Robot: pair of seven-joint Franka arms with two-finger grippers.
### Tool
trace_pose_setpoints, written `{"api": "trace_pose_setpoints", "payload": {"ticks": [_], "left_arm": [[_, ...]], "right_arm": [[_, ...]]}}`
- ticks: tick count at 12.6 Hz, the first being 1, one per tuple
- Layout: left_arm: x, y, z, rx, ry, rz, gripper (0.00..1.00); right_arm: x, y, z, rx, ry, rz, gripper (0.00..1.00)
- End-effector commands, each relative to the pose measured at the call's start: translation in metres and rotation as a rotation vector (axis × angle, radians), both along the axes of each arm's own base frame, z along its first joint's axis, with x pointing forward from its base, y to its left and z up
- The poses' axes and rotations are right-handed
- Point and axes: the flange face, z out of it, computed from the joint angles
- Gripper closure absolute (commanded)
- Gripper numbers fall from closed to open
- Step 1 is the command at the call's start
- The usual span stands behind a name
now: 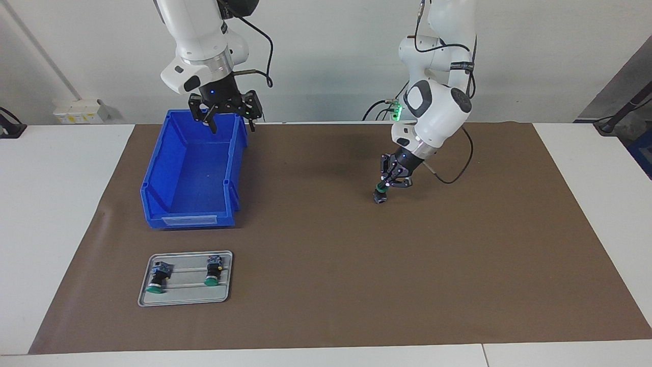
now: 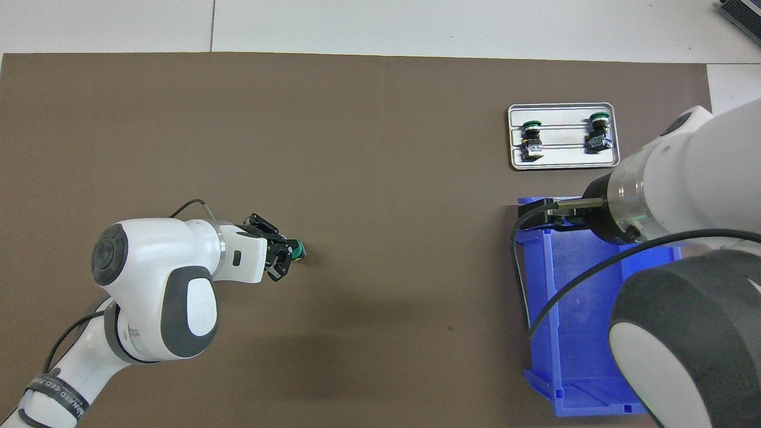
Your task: Place and press button with both arms
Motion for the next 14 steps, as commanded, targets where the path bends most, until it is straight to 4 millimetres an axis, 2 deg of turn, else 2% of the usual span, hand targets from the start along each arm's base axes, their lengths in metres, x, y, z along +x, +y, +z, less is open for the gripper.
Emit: {"api": "trace_pose_setpoints", "payload": {"ticks": [1,4,6,9,10,11,14], "left_arm": [[-0.005,-0.003,-0.016,0.031,0.01,0.002,1.0],[-0.001,0.001,-0.012,0.026,0.013,0.009,1.0],[0.0,0.01,0.005,0.007,0.021,0.011,1.0],[0.015,0.034,0.026,-0.014,0.049,0.029,1.0],[0.021,0.045,0.03,0.001,0.05,0.031,1.0],[0.026,0.066,0.033,0.013,0.06,0.048,1.0],[0.047,0.116,0.057,0.081,0.085,0.074,1.0]], "right_arm": [[-0.005,0.001,0.0,0.033,-0.018,-0.021,0.0],[-0.002,0.023,-0.003,0.052,-0.055,-0.055,0.0],[-0.004,0.042,-0.009,0.066,-0.08,-0.057,0.0],[-0.009,0.064,-0.02,0.074,-0.083,-0.046,0.0],[-0.01,0.078,-0.026,0.073,-0.073,-0.042,0.0],[-0.012,0.097,-0.033,0.08,-0.078,-0.057,0.0],[-0.019,0.166,-0.059,0.118,-0.098,-0.082,0.0]]}}
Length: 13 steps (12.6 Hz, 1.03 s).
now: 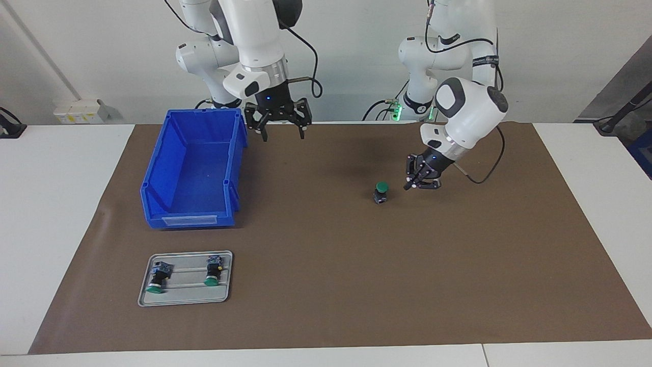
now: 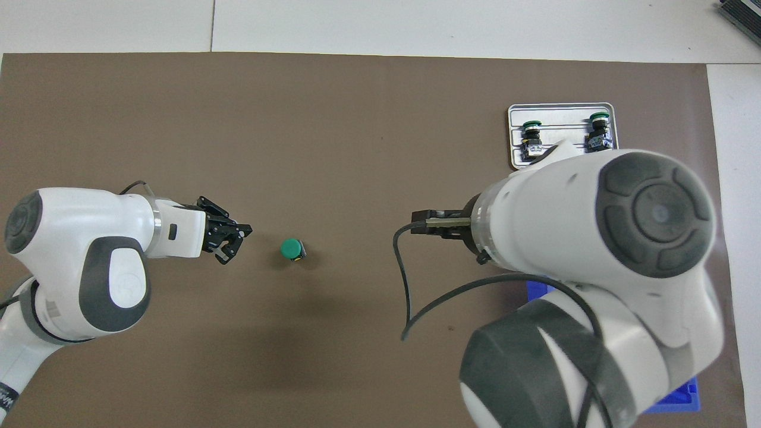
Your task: Place and press button with both arms
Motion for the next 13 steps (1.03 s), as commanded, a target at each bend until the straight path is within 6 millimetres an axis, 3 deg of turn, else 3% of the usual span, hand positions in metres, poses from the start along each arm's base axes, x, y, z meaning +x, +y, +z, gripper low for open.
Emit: {"api": "trace_pose_setpoints", "payload": {"ticks": [1,4,6,9,10,11,12,13], "left_arm": [[0.017,0.038,0.032,0.104,0.045,0.043,1.0],[0.033,0.058,0.067,0.212,0.055,0.192,1.0],[0.036,0.064,0.091,0.204,0.115,0.419,1.0],[0.042,0.06,0.134,0.319,0.141,0.592,1.0],[0.042,0.06,0.142,0.327,0.161,0.646,0.74],[0.042,0.059,0.152,0.318,0.171,0.73,0.09],[0.041,0.057,0.161,0.304,0.174,0.821,0.0],[0.042,0.056,0.179,0.292,0.164,0.853,0.0]], "right_arm": [[-0.006,0.061,-0.03,0.05,-0.006,-0.014,0.0],[-0.004,0.146,-0.078,0.082,-0.048,0.053,0.0],[0.008,0.174,-0.113,0.082,-0.084,0.086,0.0],[-0.003,0.219,-0.167,0.057,-0.093,0.152,0.0],[-0.003,0.235,-0.185,0.038,-0.106,0.171,0.0],[-0.004,0.246,-0.206,0.006,-0.119,0.172,0.0],[-0.004,0.248,-0.216,-0.016,-0.138,0.172,0.0],[-0.005,0.25,-0.223,-0.024,-0.136,0.168,0.0]]}}
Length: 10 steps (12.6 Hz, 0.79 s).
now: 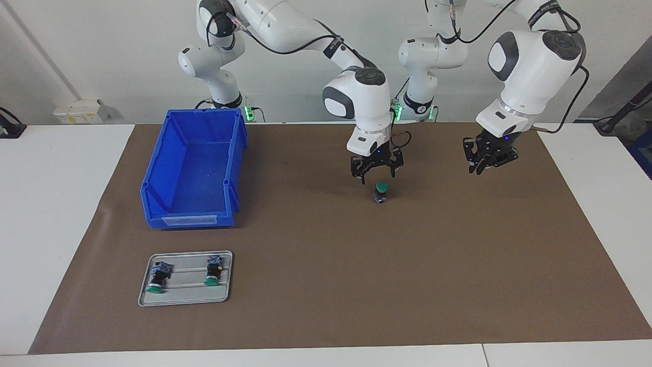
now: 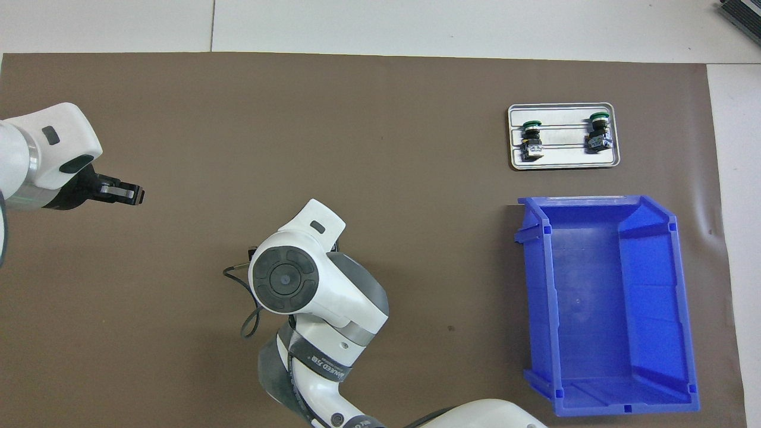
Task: Place and press button with both arms
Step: 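Carry the button with the right gripper over the blue bin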
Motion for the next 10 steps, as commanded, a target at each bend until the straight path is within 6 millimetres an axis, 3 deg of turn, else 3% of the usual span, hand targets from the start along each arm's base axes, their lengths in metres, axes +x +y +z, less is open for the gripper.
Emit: {"api": "trace_pose_setpoints", "payload": {"ticks": [1,2,4,8,10], "left_arm": [[0.002,0.0,0.045,0.03,-0.004,0.089,0.0],[0.003,0.001,0.066,0.042,-0.007,0.088,0.0],[0.004,0.003,0.093,0.042,-0.006,0.089,0.0],[-0.005,0.004,0.107,0.063,0.035,0.098,0.0],[-0.019,0.005,0.103,0.068,0.072,0.153,0.0]], "right_arm": [[0.005,0.013,-0.017,-0.014,-0.024,-0.013,0.0],[0.0,0.018,-0.024,-0.009,-0.025,-0.004,0.0],[0.004,0.018,-0.022,0.002,-0.05,0.001,0.0],[0.004,0.017,-0.023,-0.001,-0.054,0.003,0.11],[0.007,0.014,-0.023,-0.007,-0.062,0.004,0.17]]}}
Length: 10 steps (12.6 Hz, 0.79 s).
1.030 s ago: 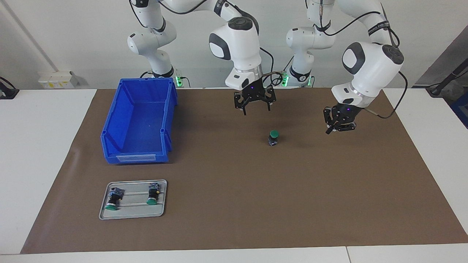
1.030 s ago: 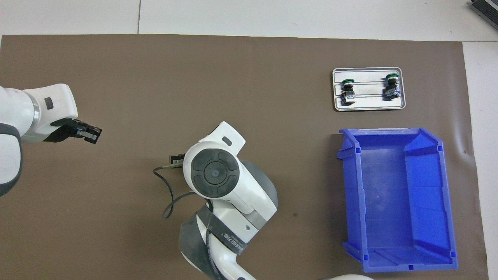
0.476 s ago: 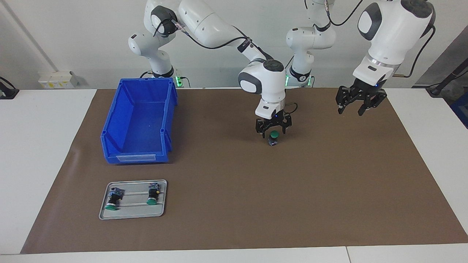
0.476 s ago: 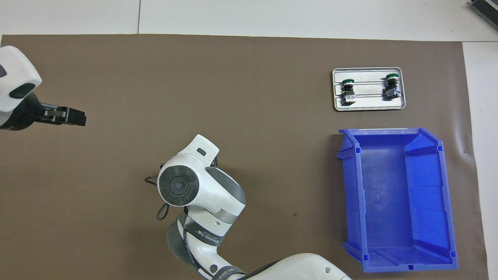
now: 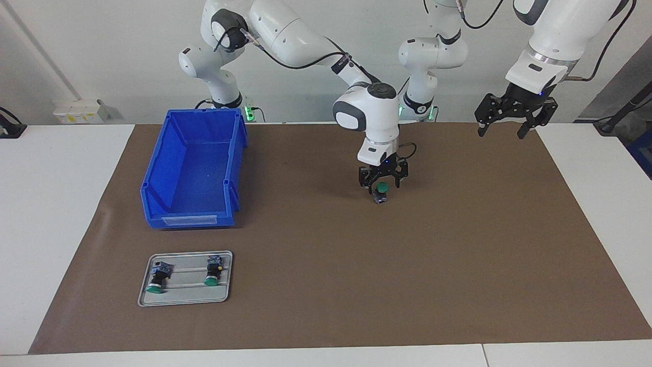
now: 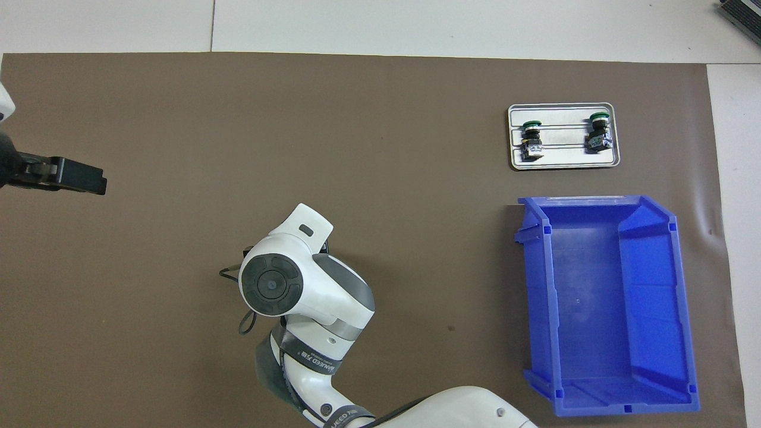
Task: Place and press button with both arms
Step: 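Carry the button with the right gripper over the blue bin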
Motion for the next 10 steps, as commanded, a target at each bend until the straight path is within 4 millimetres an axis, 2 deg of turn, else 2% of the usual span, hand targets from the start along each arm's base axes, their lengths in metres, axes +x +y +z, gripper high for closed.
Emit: {"api": "trace_pose_setpoints", "payload": {"ticks": [1,3,4,9,10], "left_arm": [[-0.012,0.001,-0.004,0.027,0.046,0.063,0.0],[-0.013,0.002,-0.002,0.027,0.042,0.059,0.0],[-0.013,0.002,-0.001,0.027,0.04,0.057,0.0],[-0.011,0.012,0.0,0.014,0.034,0.026,0.0],[-0.01,0.012,0.0,0.014,0.034,0.019,0.0]], "right_arm": [[0.006,-0.001,-0.002,-0.003,-0.03,-0.011,0.22],[0.005,-0.001,-0.004,-0.006,-0.027,-0.009,0.31],[0.002,0.002,-0.009,-0.006,-0.027,-0.003,0.33],[0.001,0.002,-0.01,-0.014,-0.027,0.0,0.34],[0.001,0.002,-0.01,-0.014,-0.027,0.0,0.38]]}}
